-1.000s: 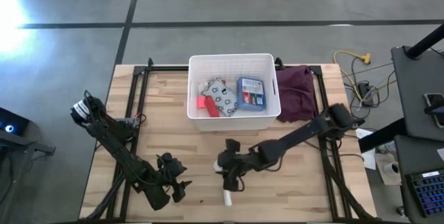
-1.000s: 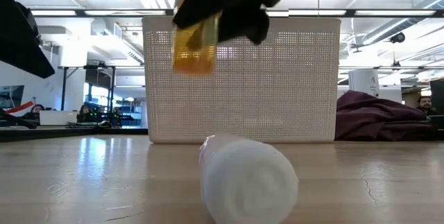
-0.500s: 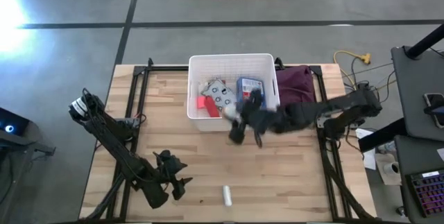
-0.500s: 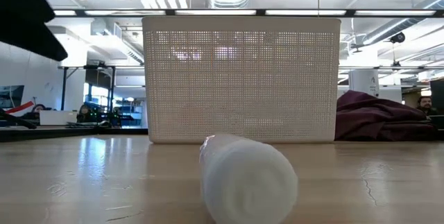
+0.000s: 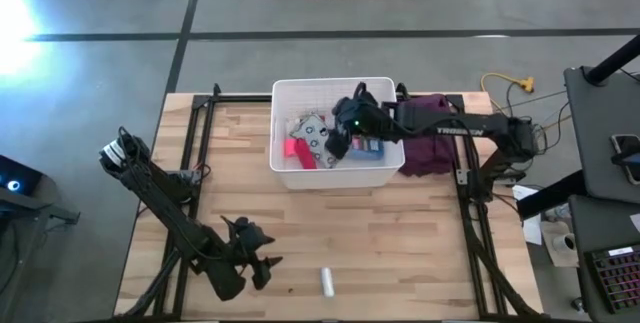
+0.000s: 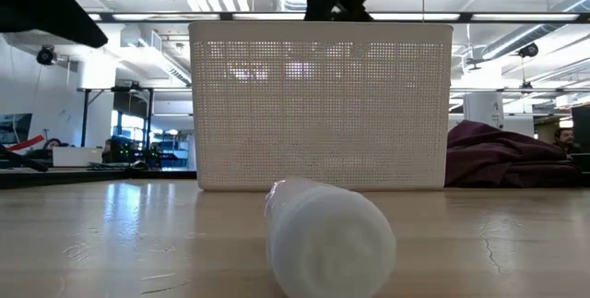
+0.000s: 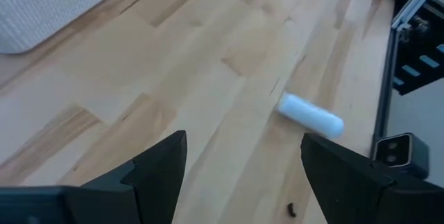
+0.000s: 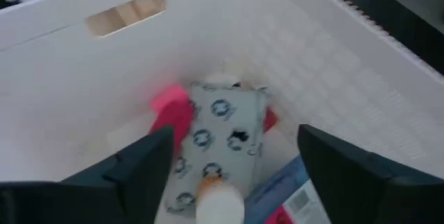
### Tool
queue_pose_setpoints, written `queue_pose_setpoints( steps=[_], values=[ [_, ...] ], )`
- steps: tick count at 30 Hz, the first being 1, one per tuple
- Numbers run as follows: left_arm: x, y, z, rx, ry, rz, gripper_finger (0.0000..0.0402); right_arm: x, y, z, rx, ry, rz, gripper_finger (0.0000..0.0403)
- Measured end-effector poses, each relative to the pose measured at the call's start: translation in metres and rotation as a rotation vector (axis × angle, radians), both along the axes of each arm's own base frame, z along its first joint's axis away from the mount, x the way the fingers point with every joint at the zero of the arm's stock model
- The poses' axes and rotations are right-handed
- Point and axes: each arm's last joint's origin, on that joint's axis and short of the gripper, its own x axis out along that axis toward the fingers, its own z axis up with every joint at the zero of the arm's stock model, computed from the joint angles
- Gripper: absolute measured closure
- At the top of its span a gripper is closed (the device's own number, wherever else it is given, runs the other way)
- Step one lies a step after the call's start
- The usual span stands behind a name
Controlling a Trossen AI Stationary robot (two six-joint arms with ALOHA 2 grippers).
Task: Pick & place medical supplies in basket/bin
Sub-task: Put the white rolled gauze into the white bin
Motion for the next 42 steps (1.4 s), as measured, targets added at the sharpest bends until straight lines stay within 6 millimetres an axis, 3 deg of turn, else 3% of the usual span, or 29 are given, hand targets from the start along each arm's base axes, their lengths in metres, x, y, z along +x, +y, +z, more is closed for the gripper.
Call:
queue_pose_setpoints(
  steps=[4, 7, 12, 18, 25, 30, 42],
  values=[
    [0.001, -0.002, 0.004, -0.016, -0.009, 0.000, 0.0139, -0.003, -0.001, 0.005, -0.018, -0.001, 0.007, 0.0071],
    [0.002, -0.002, 0.006, -0.020, -0.011, -0.001, 0.0139, -0.008, 0.017, 0.015, -0.039, -0.021, 0.065, 0.0049],
    [0.002, -0.004, 0.008, -0.050, 0.004, -0.024, 0.0139, -0.019, 0.064, 0.028, -0.017, -0.076, 0.063, 0.0049],
    [0.001, -0.006, 0.008, -0.082, 0.036, -0.054, 0.0139, -0.035, 0.134, 0.017, 0.270, -0.107, -0.033, 0.0062],
    [0.000, -0.005, 0.005, -0.077, 0.046, -0.058, 0.0139, -0.041, 0.203, -0.018, 0.533, -0.064, -0.185, 0.0065],
    [-0.001, -0.004, 0.000, -0.070, 0.063, -0.063, 0.0139, -0.034, 0.234, -0.053, 0.621, 0.004, -0.281, 0.0070],
    [0.000, -0.005, 0.000, -0.086, 0.053, -0.067, 0.0139, 0.027, 0.279, -0.153, 0.789, 0.184, -0.323, 0.0075]
  ],
)
